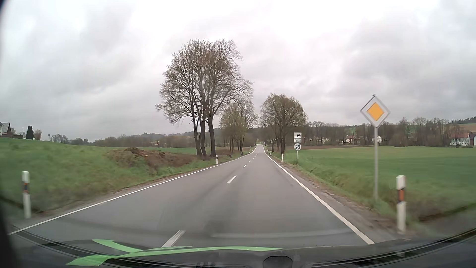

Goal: Follow the waypoints while adhering to traffic rules and regulations

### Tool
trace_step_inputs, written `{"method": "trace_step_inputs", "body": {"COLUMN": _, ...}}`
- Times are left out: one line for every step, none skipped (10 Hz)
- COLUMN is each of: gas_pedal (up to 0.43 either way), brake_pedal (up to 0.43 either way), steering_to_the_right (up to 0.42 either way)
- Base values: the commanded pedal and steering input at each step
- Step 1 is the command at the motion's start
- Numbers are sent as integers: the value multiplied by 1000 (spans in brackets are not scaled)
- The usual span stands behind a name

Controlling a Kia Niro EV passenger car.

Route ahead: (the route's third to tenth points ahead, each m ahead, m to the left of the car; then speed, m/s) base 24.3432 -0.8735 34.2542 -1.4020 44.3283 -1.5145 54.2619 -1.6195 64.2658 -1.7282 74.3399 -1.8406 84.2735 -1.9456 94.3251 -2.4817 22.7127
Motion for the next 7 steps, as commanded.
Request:
{"method": "trace_step_inputs", "body": {"gas_pedal": 138, "brake_pedal": 0, "steering_to_the_right": 13}}
{"method": "trace_step_inputs", "body": {"gas_pedal": 138, "brake_pedal": 0, "steering_to_the_right": 12}}
{"method": "trace_step_inputs", "body": {"gas_pedal": 138, "brake_pedal": 0, "steering_to_the_right": 11}}
{"method": "trace_step_inputs", "body": {"gas_pedal": 138, "brake_pedal": 0, "steering_to_the_right": 9}}
{"method": "trace_step_inputs", "body": {"gas_pedal": 150, "brake_pedal": 0, "steering_to_the_right": 7}}
{"method": "trace_step_inputs", "body": {"gas_pedal": 150, "brake_pedal": 0, "steering_to_the_right": 6}}
{"method": "trace_step_inputs", "body": {"gas_pedal": 150, "brake_pedal": 0, "steering_to_the_right": 4}}
